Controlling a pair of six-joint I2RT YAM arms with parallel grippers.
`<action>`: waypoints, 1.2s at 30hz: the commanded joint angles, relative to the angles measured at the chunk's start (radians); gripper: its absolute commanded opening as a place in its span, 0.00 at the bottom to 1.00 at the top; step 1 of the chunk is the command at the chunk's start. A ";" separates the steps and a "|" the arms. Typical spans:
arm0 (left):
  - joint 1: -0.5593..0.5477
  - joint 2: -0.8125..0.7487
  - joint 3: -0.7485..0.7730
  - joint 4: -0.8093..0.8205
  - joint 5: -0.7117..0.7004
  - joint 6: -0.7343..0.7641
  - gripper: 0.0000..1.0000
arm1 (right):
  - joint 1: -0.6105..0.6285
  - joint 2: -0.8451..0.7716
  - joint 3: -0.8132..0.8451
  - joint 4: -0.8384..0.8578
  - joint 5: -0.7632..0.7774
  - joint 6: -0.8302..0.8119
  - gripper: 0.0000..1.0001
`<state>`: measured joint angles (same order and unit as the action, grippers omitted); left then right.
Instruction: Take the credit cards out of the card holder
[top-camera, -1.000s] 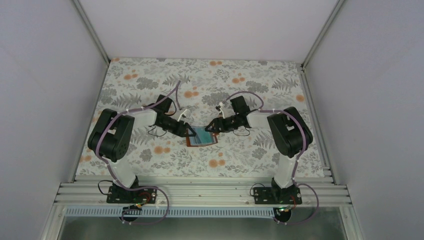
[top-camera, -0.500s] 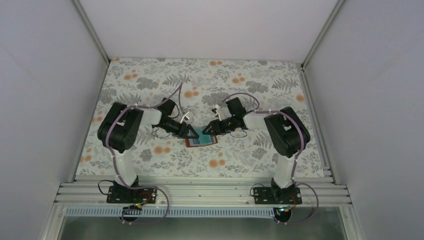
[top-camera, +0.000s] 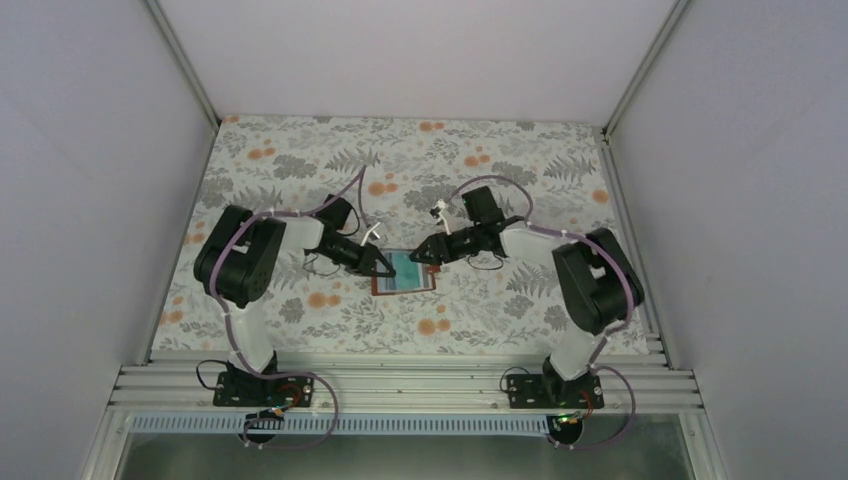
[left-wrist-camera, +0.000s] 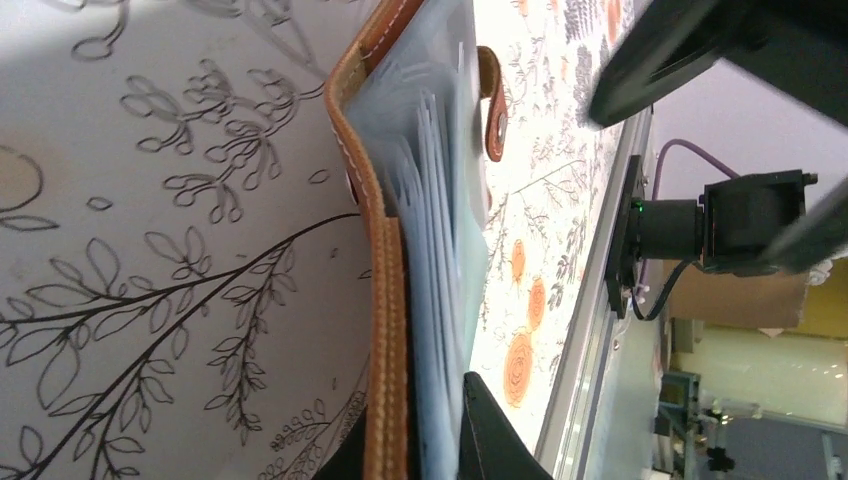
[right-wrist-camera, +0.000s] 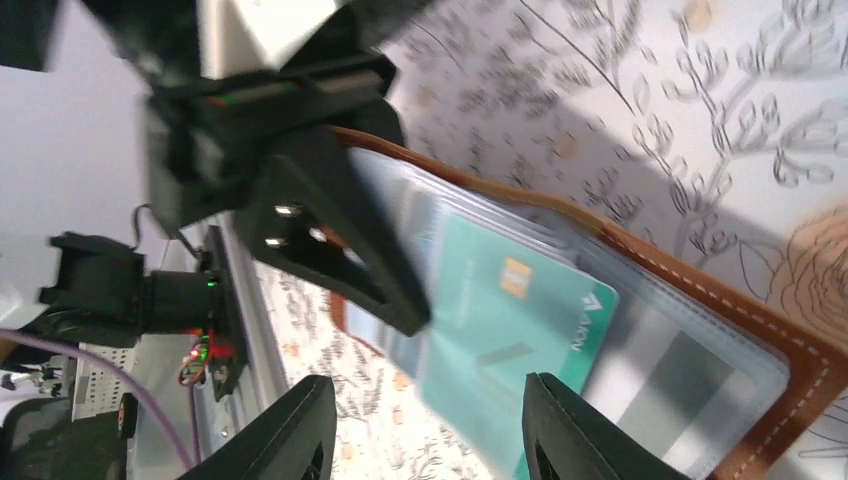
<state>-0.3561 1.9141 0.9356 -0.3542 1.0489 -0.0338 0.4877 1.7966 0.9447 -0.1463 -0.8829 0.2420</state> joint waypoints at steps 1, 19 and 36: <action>-0.007 -0.084 0.011 -0.006 0.001 0.075 0.02 | -0.034 -0.123 -0.045 0.010 -0.072 -0.069 0.49; -0.024 -0.341 0.032 -0.163 0.235 0.351 0.02 | -0.057 -0.376 -0.111 -0.003 -0.189 -0.175 0.25; -0.024 -0.371 0.028 -0.167 0.278 0.359 0.02 | -0.023 -0.378 -0.126 0.008 -0.190 -0.162 0.26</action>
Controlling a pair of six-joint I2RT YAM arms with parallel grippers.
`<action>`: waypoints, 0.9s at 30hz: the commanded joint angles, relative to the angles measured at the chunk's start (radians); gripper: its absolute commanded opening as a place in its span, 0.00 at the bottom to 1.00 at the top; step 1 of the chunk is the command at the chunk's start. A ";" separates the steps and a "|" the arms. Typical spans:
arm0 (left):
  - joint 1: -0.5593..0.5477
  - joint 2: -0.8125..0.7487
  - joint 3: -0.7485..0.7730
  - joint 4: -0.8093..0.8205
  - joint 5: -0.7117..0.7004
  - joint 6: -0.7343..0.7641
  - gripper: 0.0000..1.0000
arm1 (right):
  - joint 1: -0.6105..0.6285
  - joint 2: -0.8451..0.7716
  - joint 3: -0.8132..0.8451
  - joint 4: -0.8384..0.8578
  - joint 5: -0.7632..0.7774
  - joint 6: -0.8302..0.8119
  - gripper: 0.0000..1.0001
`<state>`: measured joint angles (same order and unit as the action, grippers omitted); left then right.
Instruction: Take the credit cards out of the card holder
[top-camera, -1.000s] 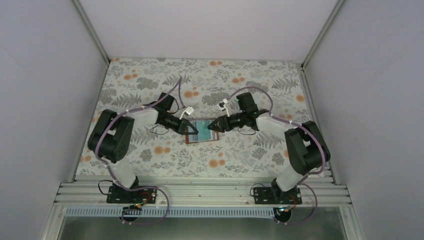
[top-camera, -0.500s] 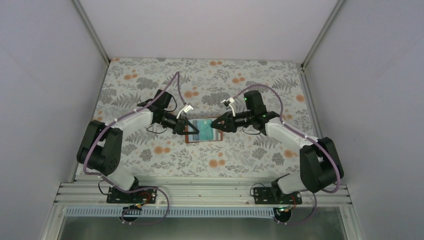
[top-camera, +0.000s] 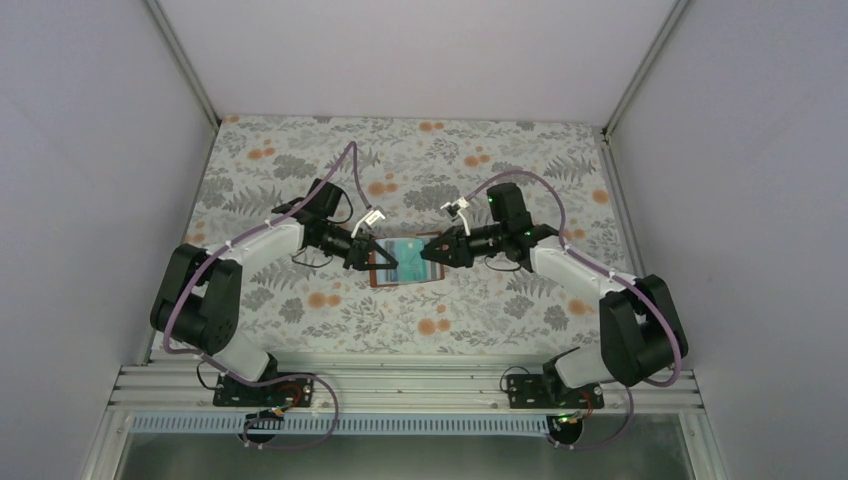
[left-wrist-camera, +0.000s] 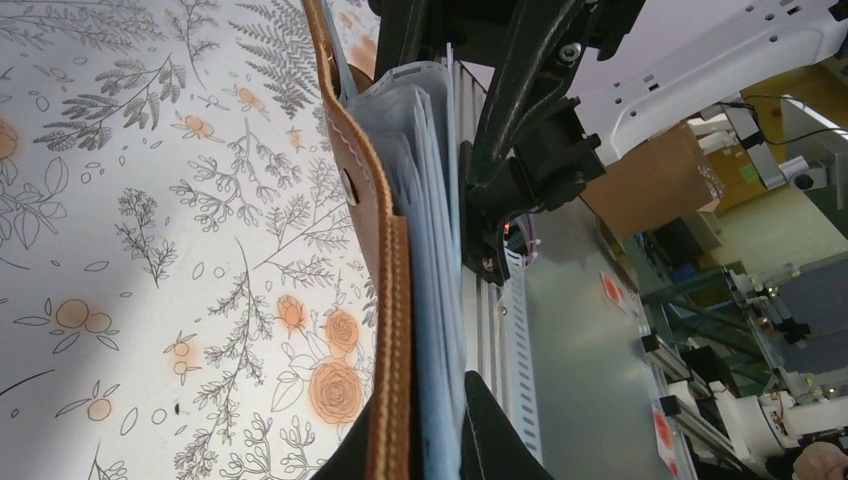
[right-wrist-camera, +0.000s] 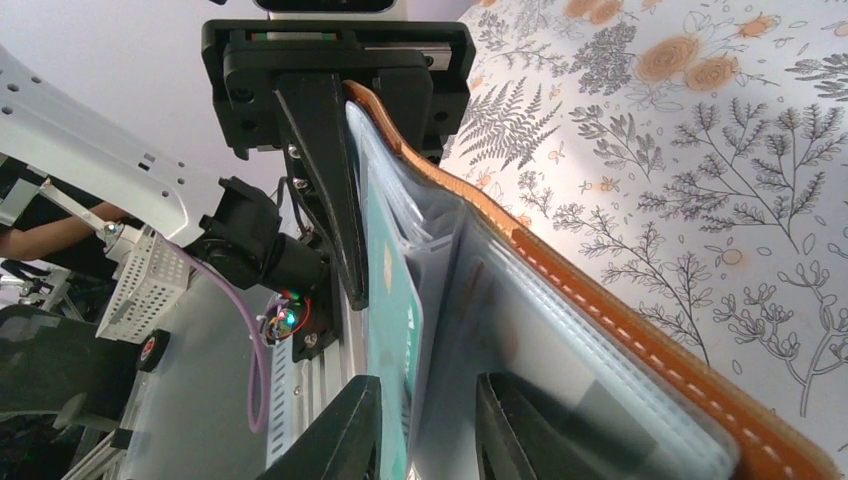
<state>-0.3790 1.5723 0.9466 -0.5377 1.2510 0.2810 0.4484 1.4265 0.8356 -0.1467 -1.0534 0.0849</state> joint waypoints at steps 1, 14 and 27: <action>-0.001 -0.028 0.018 0.017 0.076 0.045 0.03 | 0.019 -0.008 -0.015 0.009 -0.021 -0.006 0.24; 0.000 -0.035 0.014 0.011 0.074 0.048 0.10 | 0.007 -0.050 -0.012 -0.040 0.032 -0.040 0.04; 0.005 -0.046 0.012 0.001 0.088 0.061 0.02 | -0.007 -0.058 0.018 -0.087 -0.038 -0.080 0.15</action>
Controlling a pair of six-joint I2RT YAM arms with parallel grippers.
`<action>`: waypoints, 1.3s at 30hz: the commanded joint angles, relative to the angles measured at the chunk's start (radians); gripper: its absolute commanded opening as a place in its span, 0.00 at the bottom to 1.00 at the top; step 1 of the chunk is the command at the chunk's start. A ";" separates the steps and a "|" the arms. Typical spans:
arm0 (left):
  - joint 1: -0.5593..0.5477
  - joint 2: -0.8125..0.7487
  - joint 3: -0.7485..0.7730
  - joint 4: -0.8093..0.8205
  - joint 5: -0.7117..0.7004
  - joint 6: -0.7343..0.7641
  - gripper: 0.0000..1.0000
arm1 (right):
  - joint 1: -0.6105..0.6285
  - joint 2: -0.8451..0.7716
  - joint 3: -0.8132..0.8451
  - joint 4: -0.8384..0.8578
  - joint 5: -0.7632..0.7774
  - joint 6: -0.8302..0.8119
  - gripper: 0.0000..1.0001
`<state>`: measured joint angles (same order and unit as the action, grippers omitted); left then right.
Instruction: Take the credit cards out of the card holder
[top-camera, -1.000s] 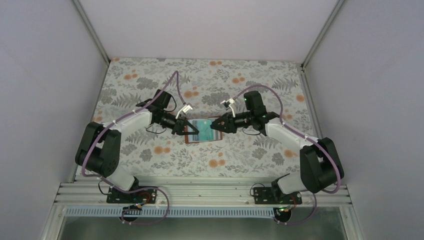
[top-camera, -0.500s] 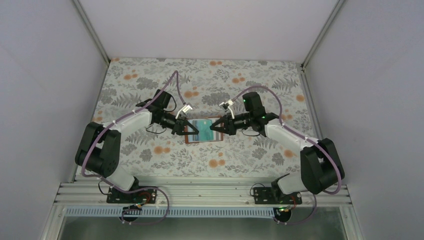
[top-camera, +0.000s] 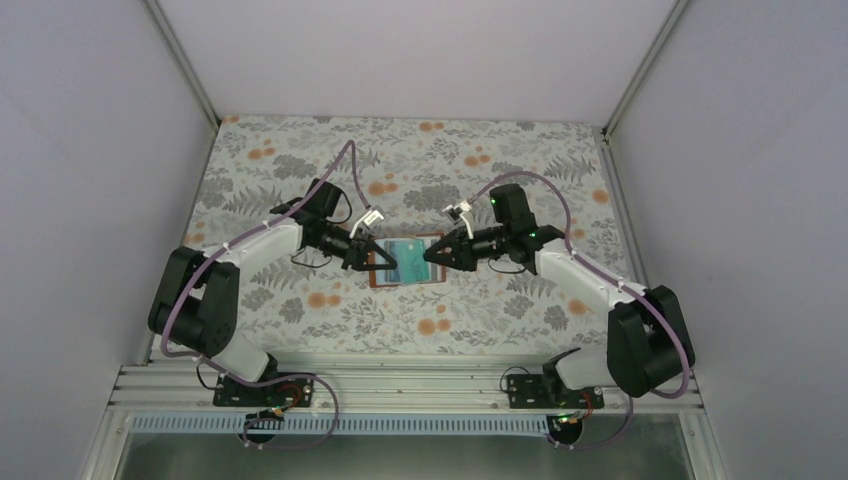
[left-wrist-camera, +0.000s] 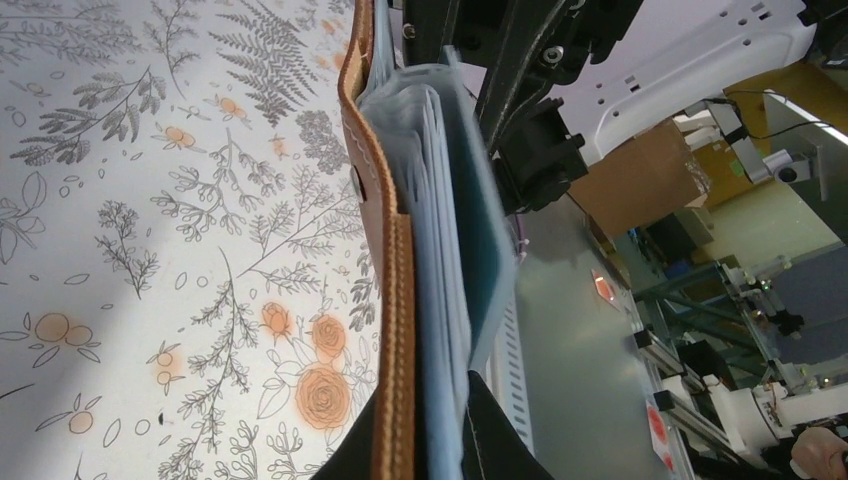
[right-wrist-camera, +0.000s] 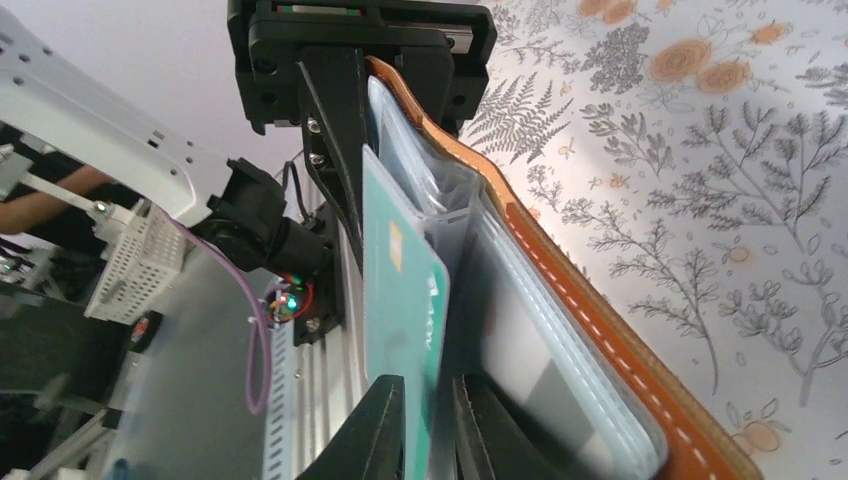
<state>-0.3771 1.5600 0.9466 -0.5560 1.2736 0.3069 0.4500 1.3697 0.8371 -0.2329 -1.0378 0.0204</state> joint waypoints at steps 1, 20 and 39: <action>0.005 -0.034 0.013 0.019 0.066 0.036 0.02 | -0.007 0.003 0.007 0.026 -0.080 0.000 0.17; 0.030 -0.050 0.004 0.006 0.102 0.060 0.02 | -0.002 -0.068 -0.020 0.029 -0.012 0.001 0.04; 0.009 -0.050 -0.001 -0.009 0.121 0.087 0.03 | 0.064 0.012 0.068 0.008 0.038 0.004 0.04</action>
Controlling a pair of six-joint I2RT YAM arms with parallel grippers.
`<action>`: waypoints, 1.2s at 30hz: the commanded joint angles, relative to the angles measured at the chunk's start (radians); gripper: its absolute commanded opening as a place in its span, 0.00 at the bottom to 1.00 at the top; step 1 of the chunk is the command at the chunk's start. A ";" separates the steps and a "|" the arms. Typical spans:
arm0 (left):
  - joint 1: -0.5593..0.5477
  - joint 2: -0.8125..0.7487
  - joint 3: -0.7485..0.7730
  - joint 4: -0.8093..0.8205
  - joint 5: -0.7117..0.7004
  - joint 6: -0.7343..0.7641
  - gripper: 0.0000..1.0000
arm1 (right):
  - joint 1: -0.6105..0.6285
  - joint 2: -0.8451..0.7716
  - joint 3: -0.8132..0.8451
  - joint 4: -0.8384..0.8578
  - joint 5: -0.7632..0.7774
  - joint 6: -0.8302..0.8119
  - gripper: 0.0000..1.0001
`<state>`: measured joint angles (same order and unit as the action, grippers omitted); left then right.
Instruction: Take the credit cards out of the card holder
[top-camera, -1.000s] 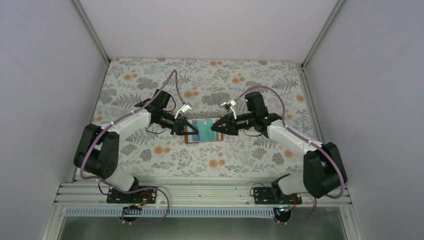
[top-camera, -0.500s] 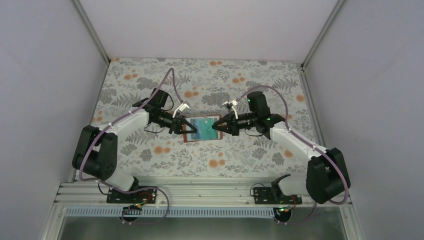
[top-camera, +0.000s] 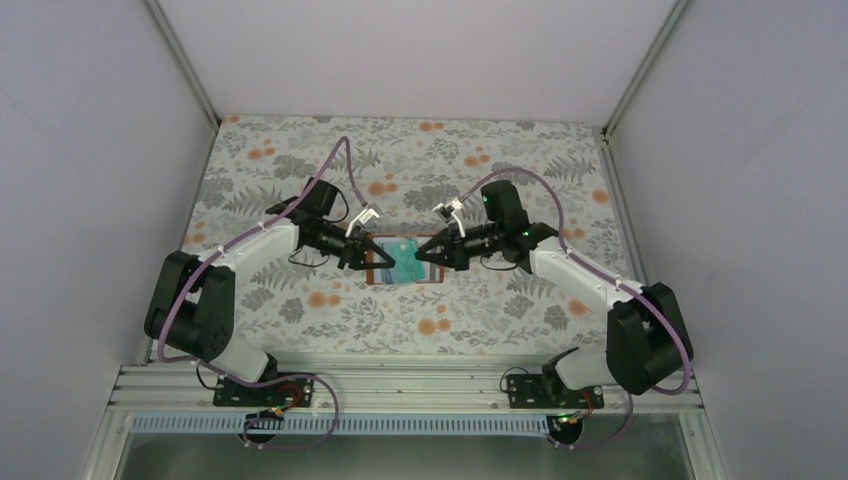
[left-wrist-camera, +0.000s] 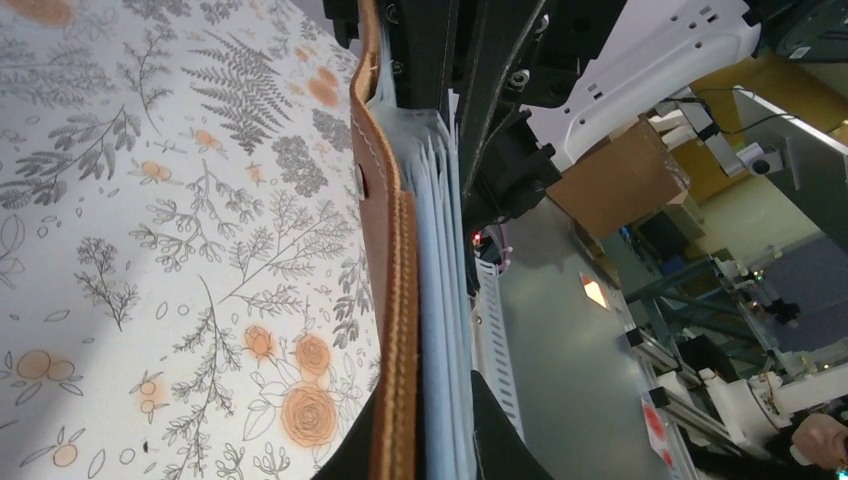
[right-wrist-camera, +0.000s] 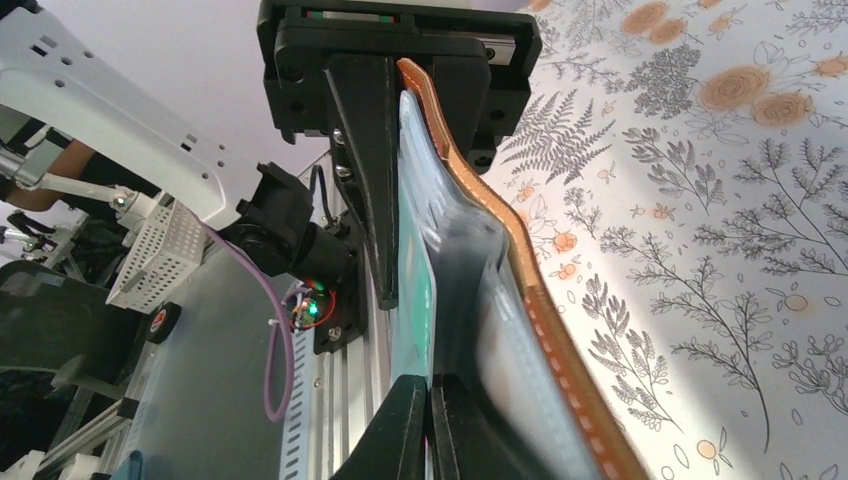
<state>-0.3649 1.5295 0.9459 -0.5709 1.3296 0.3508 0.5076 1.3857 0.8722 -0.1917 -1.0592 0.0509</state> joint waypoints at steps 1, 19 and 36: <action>-0.003 -0.020 -0.001 0.008 0.063 0.040 0.02 | 0.002 -0.008 0.030 -0.039 0.071 -0.028 0.04; 0.000 -0.022 -0.007 0.020 0.053 0.020 0.02 | 0.017 0.040 0.016 0.025 -0.015 -0.008 0.05; 0.008 -0.026 -0.015 0.042 0.027 -0.011 0.05 | -0.068 -0.038 0.040 -0.153 0.131 -0.049 0.04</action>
<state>-0.3702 1.5295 0.9432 -0.5129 1.2926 0.3214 0.4950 1.4006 0.8833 -0.2604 -1.0321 0.0284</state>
